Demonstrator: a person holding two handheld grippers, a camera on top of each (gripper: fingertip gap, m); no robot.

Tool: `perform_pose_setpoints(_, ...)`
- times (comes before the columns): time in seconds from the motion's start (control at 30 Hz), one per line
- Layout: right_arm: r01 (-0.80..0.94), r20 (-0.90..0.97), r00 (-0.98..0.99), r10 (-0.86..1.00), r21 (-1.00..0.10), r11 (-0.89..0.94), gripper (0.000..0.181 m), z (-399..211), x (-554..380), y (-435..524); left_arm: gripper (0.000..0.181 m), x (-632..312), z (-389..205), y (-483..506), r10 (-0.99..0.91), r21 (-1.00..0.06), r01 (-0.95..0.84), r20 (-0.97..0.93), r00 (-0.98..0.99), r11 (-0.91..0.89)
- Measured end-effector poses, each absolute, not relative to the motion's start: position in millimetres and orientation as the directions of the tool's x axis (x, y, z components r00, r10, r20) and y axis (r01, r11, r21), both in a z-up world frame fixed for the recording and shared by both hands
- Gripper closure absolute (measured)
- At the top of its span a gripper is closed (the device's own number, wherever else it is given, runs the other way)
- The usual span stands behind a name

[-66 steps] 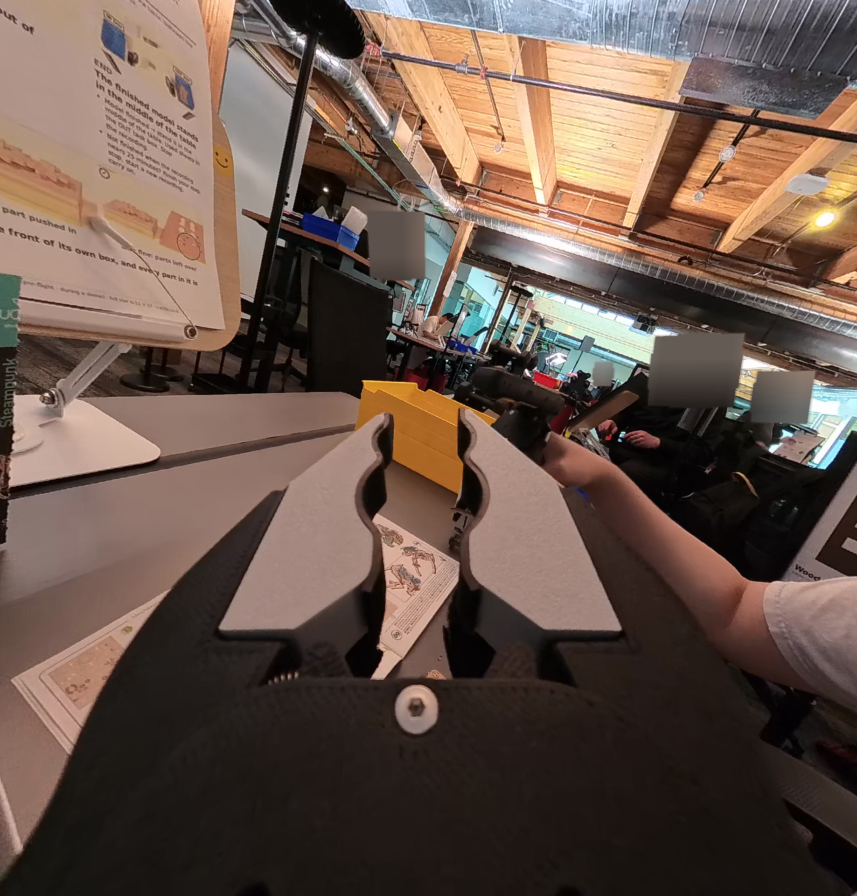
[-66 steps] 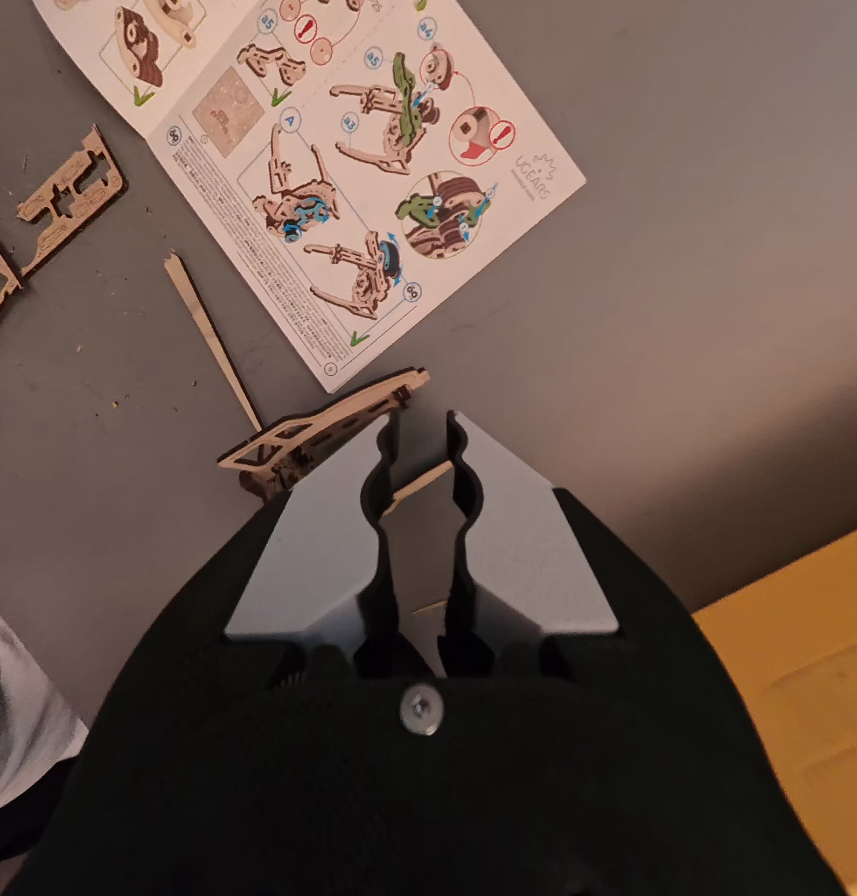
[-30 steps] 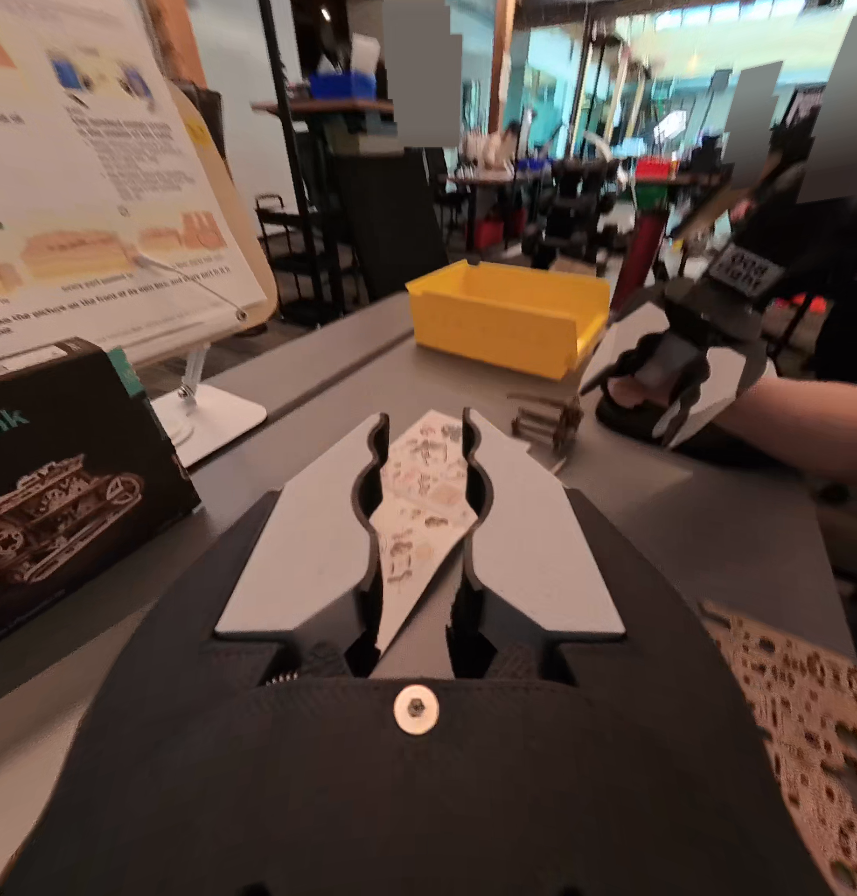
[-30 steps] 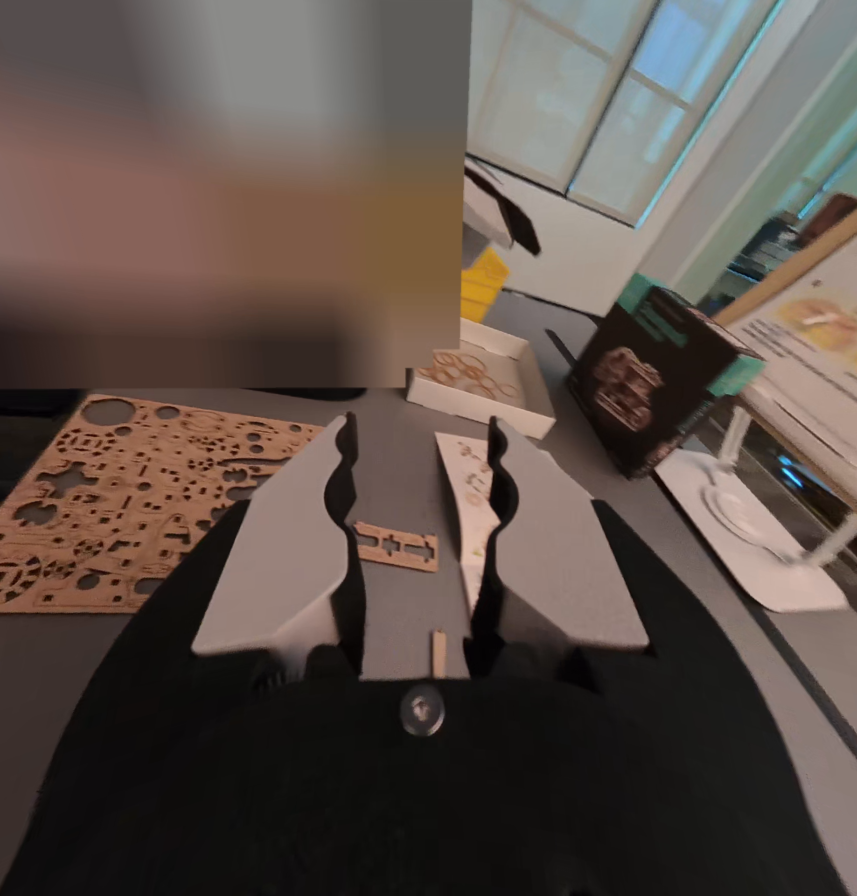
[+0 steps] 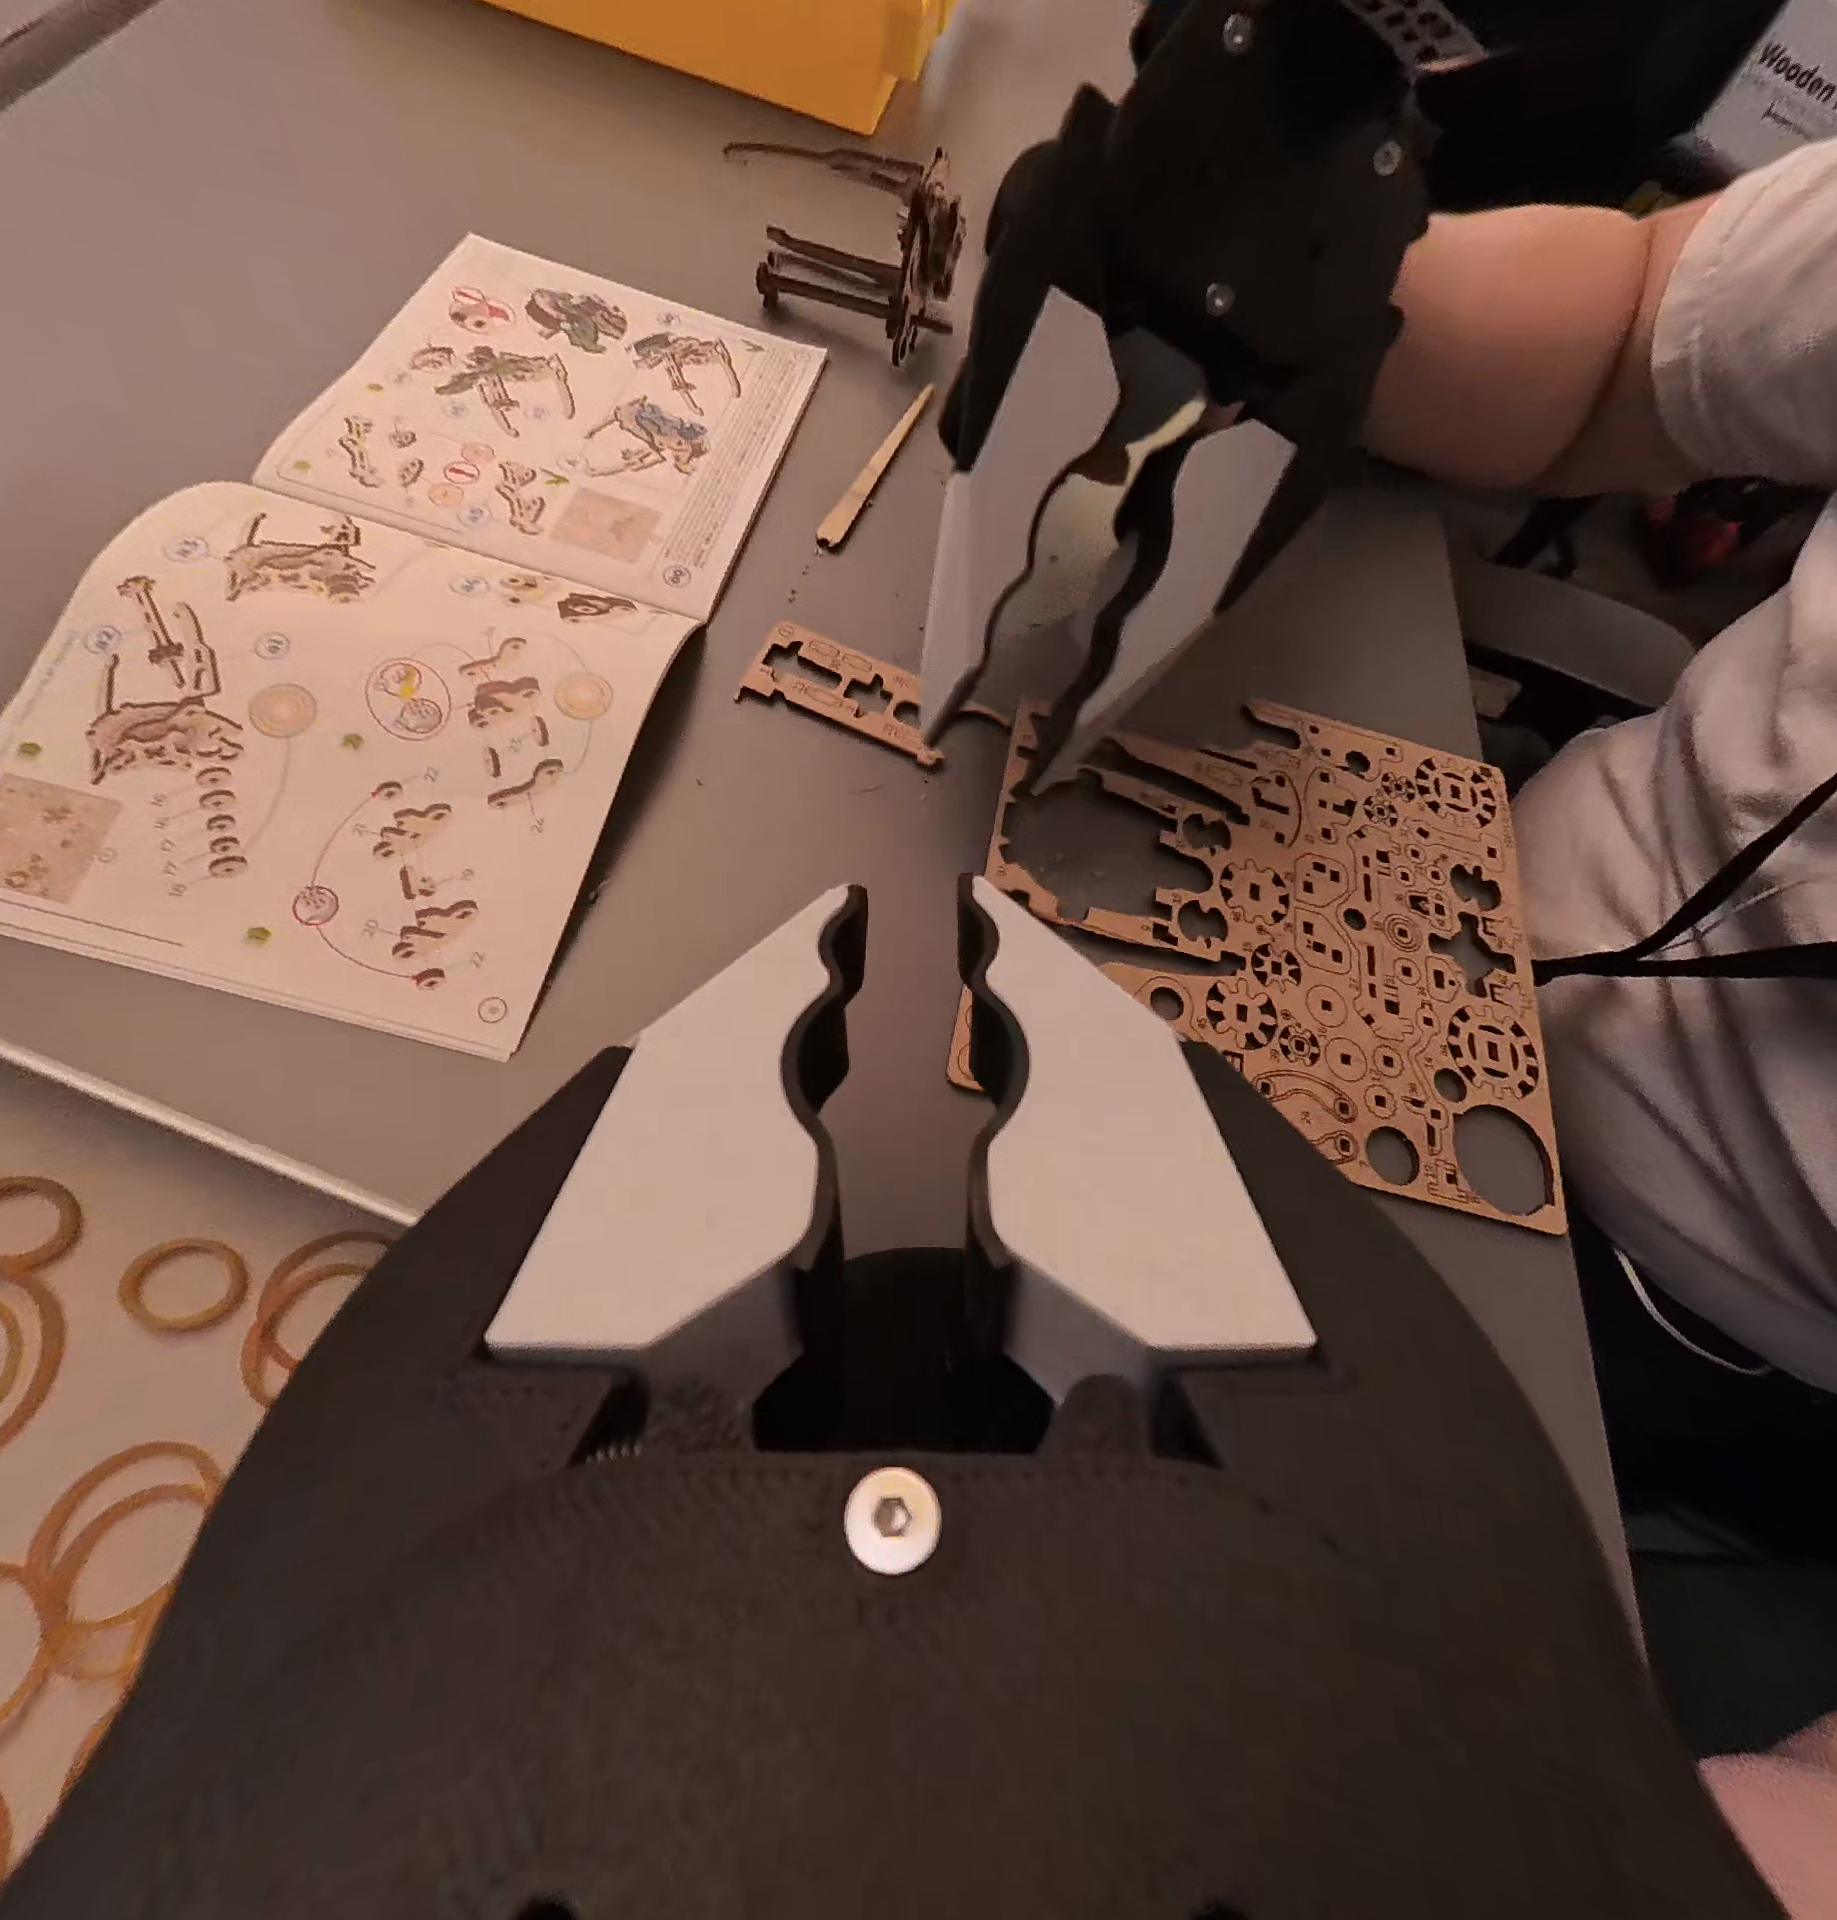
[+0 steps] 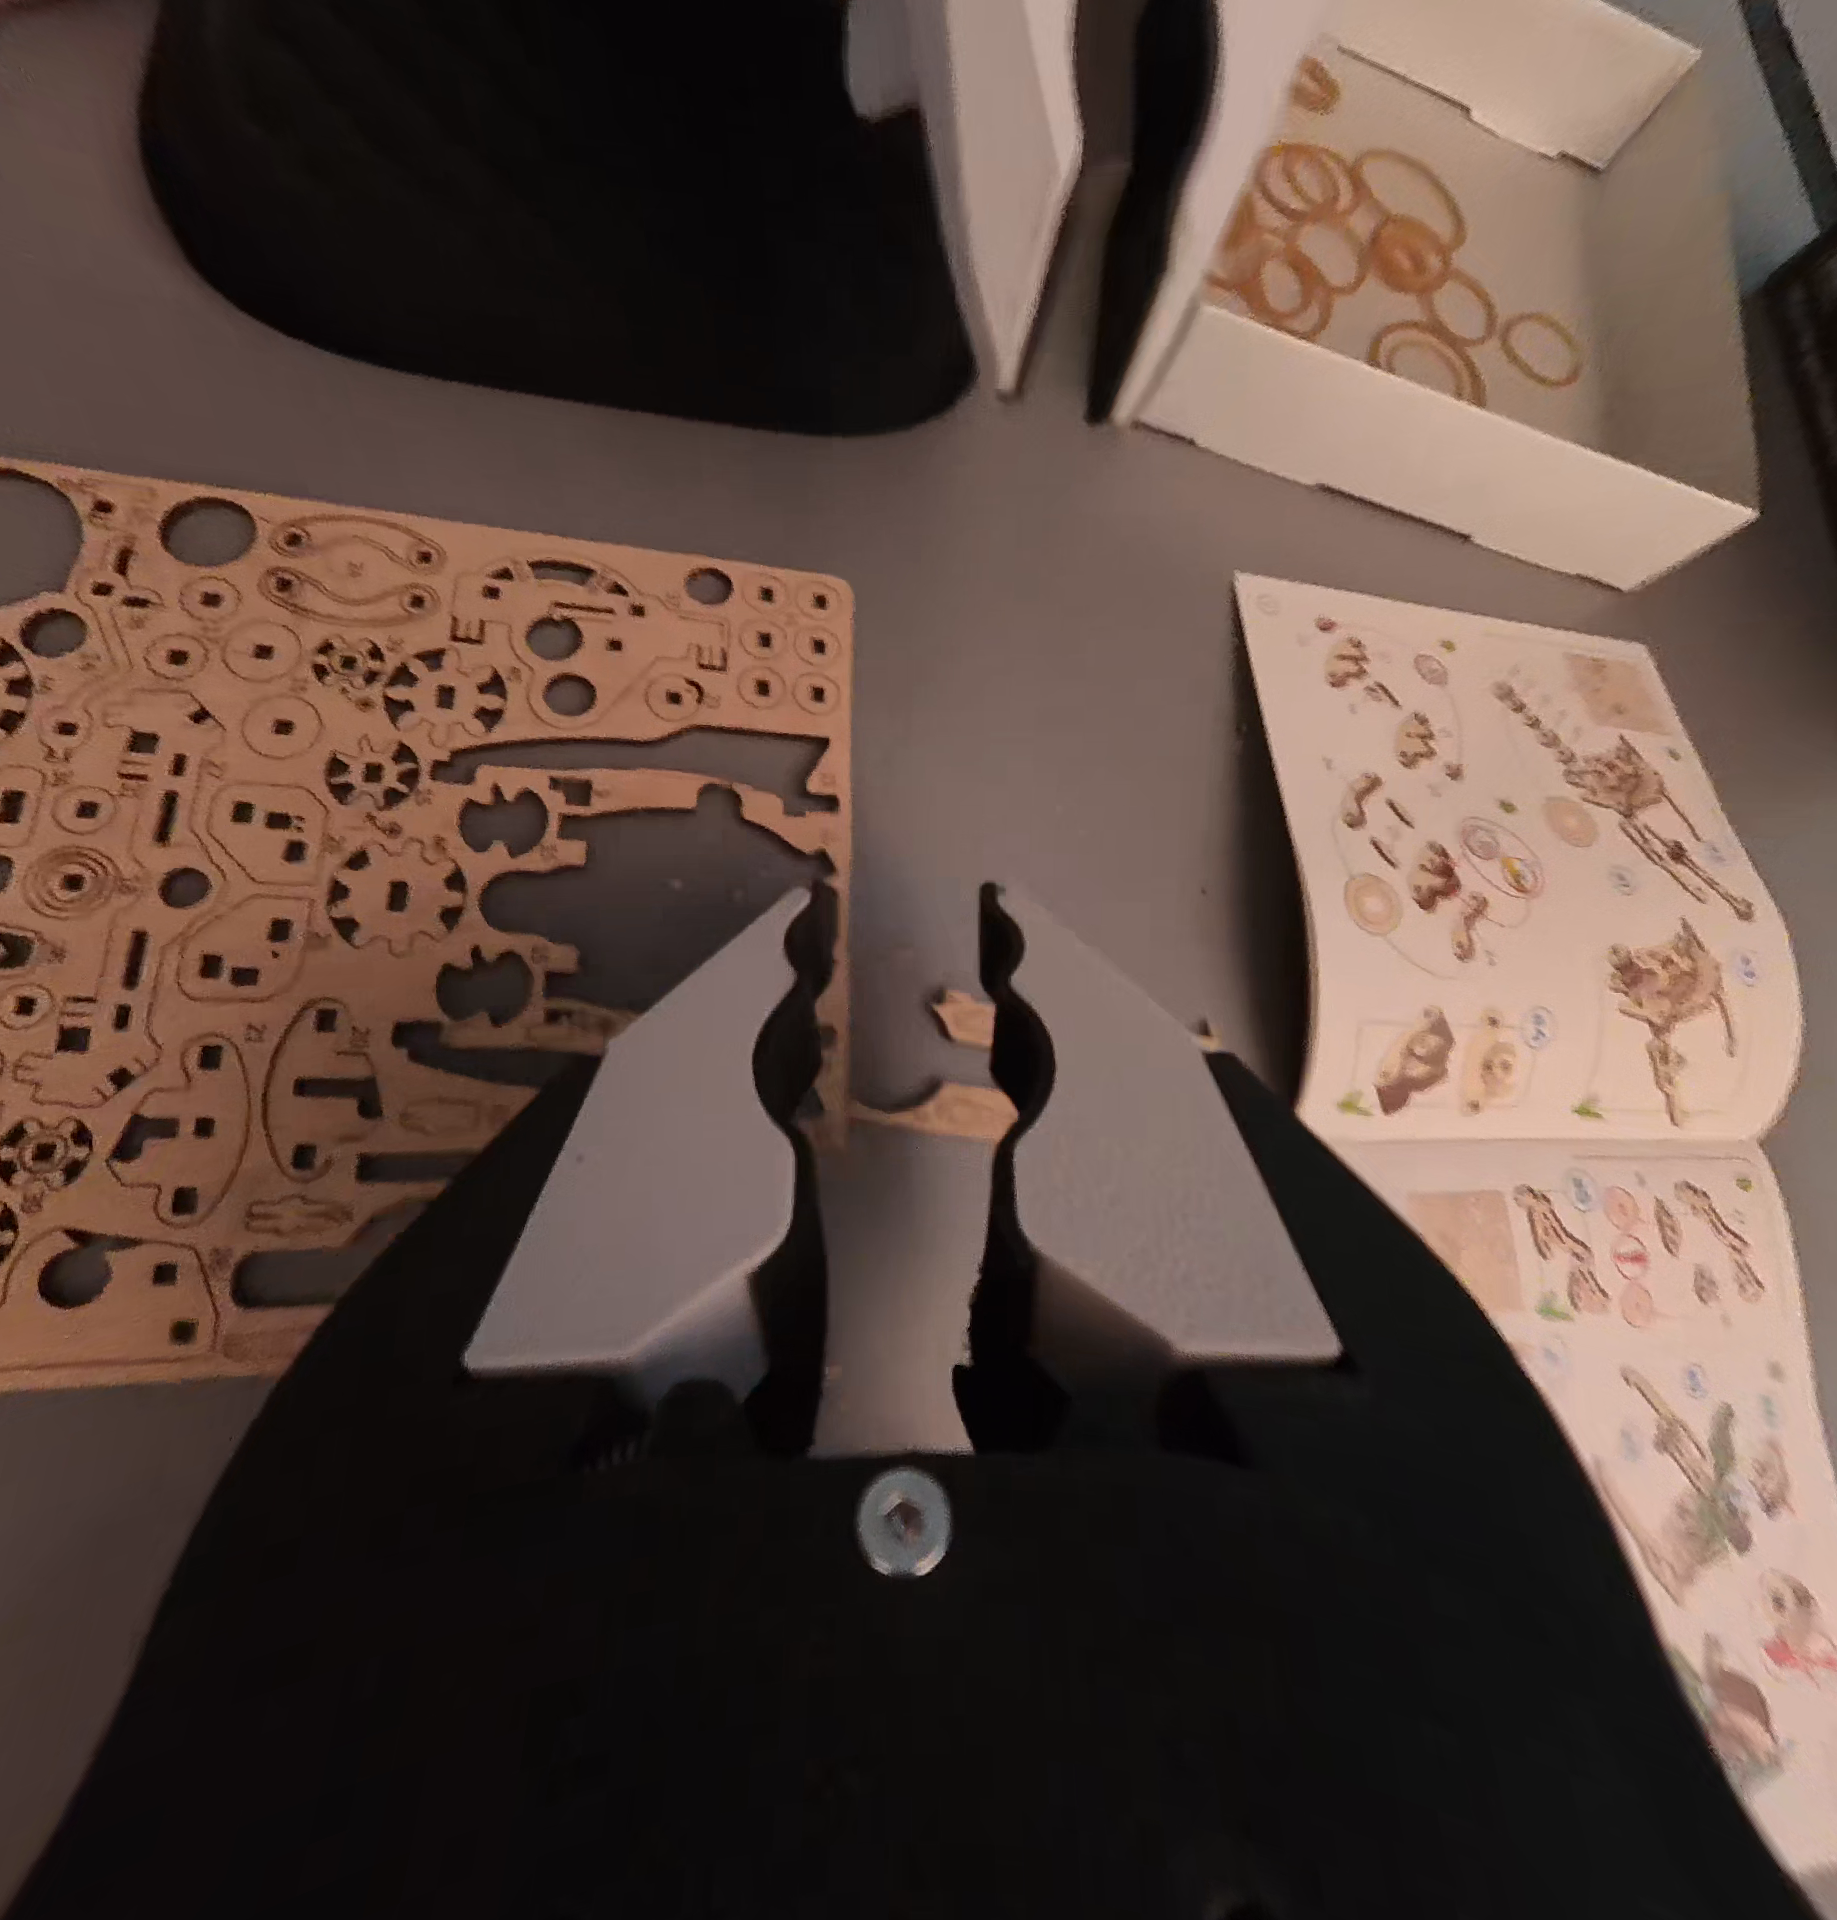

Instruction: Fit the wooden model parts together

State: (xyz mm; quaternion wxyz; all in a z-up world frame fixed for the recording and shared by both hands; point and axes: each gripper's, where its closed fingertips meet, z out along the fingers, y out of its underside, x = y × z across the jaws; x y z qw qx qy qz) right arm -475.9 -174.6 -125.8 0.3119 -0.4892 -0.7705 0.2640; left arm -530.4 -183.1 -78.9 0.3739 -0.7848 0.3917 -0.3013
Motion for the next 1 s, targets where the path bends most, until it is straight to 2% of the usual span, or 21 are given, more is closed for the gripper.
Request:
perform_pose_setpoints(0.03, 0.589, 0.222, -0.316, 0.923, -0.716, 0.374, 0.154, -123.9, -470.5, -169.7, 0.166, -529.4, -77.2, -184.1, -0.843, -0.827, -0.384, 0.182, 0.505, -0.409)
perform_pose_setpoints(0.17, 0.544, 0.151, -0.324, 0.934, -0.778, 0.314, 0.156, -117.7, -448.0, -169.9, 0.166, -523.6, -71.4, -187.8, -0.86, -0.84, -0.384, 0.171, 0.481, -0.382)
perform_pose_setpoints(0.3, 0.522, 0.174, -0.318, 0.932, -0.789, 0.325, 0.157, -114.3, -455.0, -175.1, 0.166, -518.4, -71.1, -189.2, -0.869, -0.843, -0.39, 0.167, 0.465, -0.371)
perform_pose_setpoints(0.53, 0.586, 0.181, -0.335, 0.924, -0.729, 0.355, 0.157, -142.3, -466.5, -182.5, 0.166, -519.8, -74.1, -183.0, -0.857, -0.846, -0.355, 0.205, 0.473, -0.398)
perform_pose_setpoints(0.67, 0.586, 0.113, -0.36, 0.926, -0.745, 0.319, 0.175, -146.1, -466.1, -188.6, 0.166, -517.9, -81.7, -181.1, -0.852, -0.833, -0.359, 0.228, 0.471, -0.421)
perform_pose_setpoints(0.8, 0.581, 0.112, -0.352, 0.929, -0.752, 0.311, 0.177, -146.2, -466.5, -188.1, 0.166, -513.7, -88.1, -182.7, -0.855, -0.818, -0.374, 0.249, 0.455, -0.437)
perform_pose_setpoints(0.93, 0.543, 0.19, -0.355, 0.916, -0.755, 0.367, 0.178, -142.5, -469.6, -187.7, 0.164, -505.7, -83.8, -175.6, -0.832, -0.829, -0.29, 0.322, 0.451, -0.478)
perform_pose_setpoints(1.0, 0.518, 0.214, -0.342, 0.915, -0.769, 0.374, 0.178, -137.6, -471.1, -187.8, 0.157, -501.7, -77.7, -169.0, -0.801, -0.828, -0.199, 0.4, 0.446, -0.524)
